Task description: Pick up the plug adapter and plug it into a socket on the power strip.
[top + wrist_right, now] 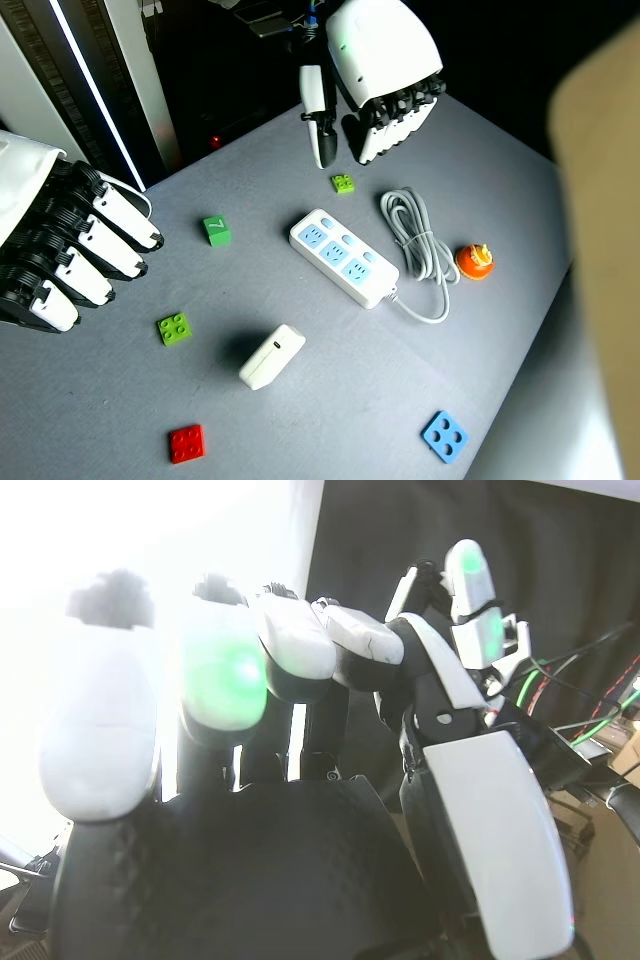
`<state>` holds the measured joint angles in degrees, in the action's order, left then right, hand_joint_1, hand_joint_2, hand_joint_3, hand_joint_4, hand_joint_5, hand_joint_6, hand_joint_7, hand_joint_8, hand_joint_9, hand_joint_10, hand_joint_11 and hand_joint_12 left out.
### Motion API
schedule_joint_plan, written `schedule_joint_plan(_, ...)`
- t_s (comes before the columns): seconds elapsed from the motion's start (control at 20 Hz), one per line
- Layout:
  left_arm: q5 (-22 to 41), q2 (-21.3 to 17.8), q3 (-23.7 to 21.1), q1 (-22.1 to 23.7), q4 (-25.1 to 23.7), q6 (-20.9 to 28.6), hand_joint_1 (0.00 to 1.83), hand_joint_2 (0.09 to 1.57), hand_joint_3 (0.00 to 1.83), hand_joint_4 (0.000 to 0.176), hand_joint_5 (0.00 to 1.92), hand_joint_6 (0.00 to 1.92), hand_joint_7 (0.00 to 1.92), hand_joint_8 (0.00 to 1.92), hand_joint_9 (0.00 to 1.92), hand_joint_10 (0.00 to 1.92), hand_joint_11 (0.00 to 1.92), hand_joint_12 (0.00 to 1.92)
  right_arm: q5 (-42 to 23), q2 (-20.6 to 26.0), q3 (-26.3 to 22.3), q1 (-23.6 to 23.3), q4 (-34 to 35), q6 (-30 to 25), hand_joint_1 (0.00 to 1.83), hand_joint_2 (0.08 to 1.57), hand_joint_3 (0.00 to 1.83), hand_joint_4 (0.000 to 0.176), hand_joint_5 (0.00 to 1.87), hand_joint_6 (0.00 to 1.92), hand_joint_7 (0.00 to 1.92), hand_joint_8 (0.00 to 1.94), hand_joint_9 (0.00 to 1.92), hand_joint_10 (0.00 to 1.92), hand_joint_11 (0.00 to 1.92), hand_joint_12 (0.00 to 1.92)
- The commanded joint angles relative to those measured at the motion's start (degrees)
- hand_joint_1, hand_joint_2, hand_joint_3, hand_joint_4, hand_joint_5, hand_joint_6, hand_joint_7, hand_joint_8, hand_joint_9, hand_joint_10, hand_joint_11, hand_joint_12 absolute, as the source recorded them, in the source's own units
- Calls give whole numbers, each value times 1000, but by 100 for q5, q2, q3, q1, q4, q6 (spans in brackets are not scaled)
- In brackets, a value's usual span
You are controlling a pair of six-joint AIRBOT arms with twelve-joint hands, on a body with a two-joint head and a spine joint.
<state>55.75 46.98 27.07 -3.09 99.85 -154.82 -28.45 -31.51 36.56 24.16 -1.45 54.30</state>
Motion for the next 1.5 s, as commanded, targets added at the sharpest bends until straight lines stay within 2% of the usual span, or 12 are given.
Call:
schedule_joint_plan(0.0, 132, -38, -27, 74, -430, -13, 73, 1078, 109, 0, 0, 24, 0, 30, 14, 49, 0, 170, -687, 49, -13, -46, 39, 10, 83, 1072, 145, 0, 0, 21, 1, 21, 0, 19, 7, 40)
schedule_joint_plan(0.05, 141, -35, -43, 76, -430, -13, 73, 1078, 109, 0, 0, 24, 0, 30, 14, 49, 0, 170, -710, 49, -13, -46, 39, 17, 83, 1072, 145, 0, 0, 21, 1, 21, 0, 19, 7, 40)
schedule_joint_plan(0.1, 206, -29, -70, 76, -404, -8, 58, 1129, 8, 0, 7, 2, 1, 1, 22, 4, 0, 147, -721, 49, -13, -50, 39, 17, 79, 1134, 18, 0, 0, 0, 0, 0, 0, 0, 15, 19)
schedule_joint_plan(0.3, 488, -13, -178, 82, -305, 78, 38, 1142, 0, 0, 0, 0, 0, 0, 14, 0, 0, 139, -604, 47, -13, -114, 39, 20, 79, 1136, 5, 0, 0, 0, 2, 0, 1, 0, 11, 22)
schedule_joint_plan(0.5, 1046, 115, -404, 195, -71, 93, 29, 1148, 1, 0, 0, 0, 0, 0, 17, 1, 0, 104, 457, -80, -2, -508, 63, 46, 86, 1129, 1, 0, 5, 2, 10, 2, 5, 1, 26, 33)
schedule_joint_plan(0.6, 1334, 231, -531, 229, -17, 93, 57, 1145, 0, 0, 0, 0, 7, 1, 29, 3, 0, 118, 1139, -179, 40, -806, 728, 452, 92, 1127, 0, 0, 14, 5, 25, 7, 23, 7, 46, 45)
schedule_joint_plan(0.7, 1838, 428, -689, 239, 32, 93, 4, 1163, 6, 0, 0, 0, 0, 0, 6, 2, 0, 61, 1784, -370, 275, -1175, 1164, 460, 364, 1056, 0, 0, 9, 1, 26, 4, 29, 6, 56, 55)
schedule_joint_plan(0.9, 2773, 843, -1005, 199, 189, 96, 36, 1166, 0, 0, 13, 0, 10, 0, 35, 0, 2, 161, 2123, -777, 759, -1422, 1683, 452, 568, 1008, 0, 0, 30, 0, 41, 0, 58, 2, 82, 112)
schedule_joint_plan(0.95, 2899, 932, -1072, 148, 206, 152, 38, 1169, 0, 0, 26, 4, 22, 3, 42, 2, 0, 182, 2236, -862, 848, -1447, 1717, 449, 613, 1019, 0, 0, 34, 0, 41, 2, 64, 1, 16, 278)
schedule_joint_plan(1.05, 3012, 1081, -1178, 49, 205, 198, 75, 1165, 0, 0, 7, 4, 22, 3, 28, 3, 0, 98, 2538, -1067, 1067, -1468, 1879, 416, 778, 1035, 0, 0, 33, 5, 27, 3, 50, 2, 0, 334)
schedule_joint_plan(1.25, 3298, 1453, -1306, -286, 115, 721, 53, 1162, 7, 0, 10, 0, 45, 0, 47, 0, 0, 162, 2793, -1680, 1704, -1465, 1885, 135, 845, 1078, 7, 0, 21, 3, 0, 0, 1, 0, 0, 171)
schedule_joint_plan(1.45, 3400, 1816, -1297, -537, 5, 941, 7, 1183, 5, 0, 11, 0, 30, 0, 36, 2, 0, 147, 2628, -2132, 2178, -1449, 1891, 47, 978, 1087, 0, 0, 68, 7, 0, 0, 2, 0, 0, 206)
